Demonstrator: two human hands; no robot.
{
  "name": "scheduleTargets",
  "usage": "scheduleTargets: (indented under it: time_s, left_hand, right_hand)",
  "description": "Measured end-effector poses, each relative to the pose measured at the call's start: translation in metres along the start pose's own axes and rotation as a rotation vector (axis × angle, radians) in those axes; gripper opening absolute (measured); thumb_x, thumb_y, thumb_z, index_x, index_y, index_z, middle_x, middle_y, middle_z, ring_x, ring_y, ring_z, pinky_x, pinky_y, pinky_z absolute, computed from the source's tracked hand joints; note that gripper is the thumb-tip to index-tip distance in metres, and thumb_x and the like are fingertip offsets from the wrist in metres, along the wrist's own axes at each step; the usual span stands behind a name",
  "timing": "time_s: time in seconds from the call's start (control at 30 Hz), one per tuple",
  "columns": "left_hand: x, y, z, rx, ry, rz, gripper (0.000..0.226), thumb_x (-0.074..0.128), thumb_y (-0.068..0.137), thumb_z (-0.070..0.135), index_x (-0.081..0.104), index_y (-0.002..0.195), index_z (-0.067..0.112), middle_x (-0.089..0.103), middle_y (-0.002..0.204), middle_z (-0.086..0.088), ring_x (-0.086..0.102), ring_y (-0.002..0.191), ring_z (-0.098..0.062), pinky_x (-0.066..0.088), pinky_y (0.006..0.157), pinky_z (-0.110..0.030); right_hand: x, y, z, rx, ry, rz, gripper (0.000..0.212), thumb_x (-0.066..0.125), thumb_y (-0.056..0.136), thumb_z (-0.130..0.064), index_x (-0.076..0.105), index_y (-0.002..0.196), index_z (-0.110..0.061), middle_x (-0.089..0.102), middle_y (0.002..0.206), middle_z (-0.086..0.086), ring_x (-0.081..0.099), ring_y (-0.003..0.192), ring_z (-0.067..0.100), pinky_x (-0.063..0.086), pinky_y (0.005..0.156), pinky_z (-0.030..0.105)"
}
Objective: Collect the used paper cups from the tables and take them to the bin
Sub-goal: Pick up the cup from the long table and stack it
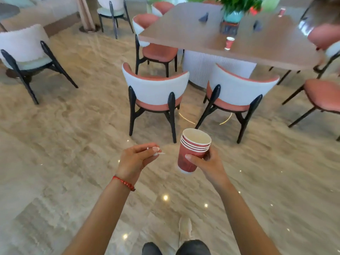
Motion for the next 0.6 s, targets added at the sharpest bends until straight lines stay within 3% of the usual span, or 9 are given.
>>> scheduleTargets:
  time_s: [0.1,0.2,0.6]
  left_hand:
    - [0.032,0.024,-0.002,-0.021,0.039,-0.066,0.010,0.070,0.075,0.001,0.075,0.078,0.008,0.075,0.081,-0.009,0.072,0.080,-0.017,0.054,0.064,-0.018]
    - [0.061,0.050,-0.002,-0.038,0.073,-0.105,0.013,0.070,0.076,0.003,0.076,0.073,0.014,0.075,0.081,-0.006,0.072,0.080,-0.015,0.054,0.063,-0.017]
    - [0.187,0.172,0.011,-0.041,0.085,-0.144,0.009,0.066,0.080,0.001,0.070,0.085,0.007,0.075,0.076,0.001,0.071,0.074,-0.008,0.053,0.060,-0.014]
  right_hand:
    - [-0.032,0.014,0.004,0.004,0.012,0.092,0.047,0.079,0.068,-0.003,0.060,0.103,-0.029,0.071,0.094,-0.014,0.065,0.089,0.000,0.052,0.073,0.016]
    - [-0.057,0.035,0.007,0.006,0.022,0.136,0.050,0.080,0.068,-0.006,0.059,0.109,-0.026,0.069,0.102,-0.009,0.065,0.091,0.001,0.051,0.072,0.015]
    - [-0.151,0.171,0.001,0.003,0.010,0.132,0.051,0.080,0.070,-0.013,0.057,0.109,-0.035,0.069,0.101,-0.015,0.064,0.095,0.000,0.051,0.071,0.013]
Point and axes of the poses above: each hand's wrist, its own y-axis towards the middle knuckle, its own x-axis out of the palm, z = x × y, the point moved 4 cm from there along y, towards the middle knuckle
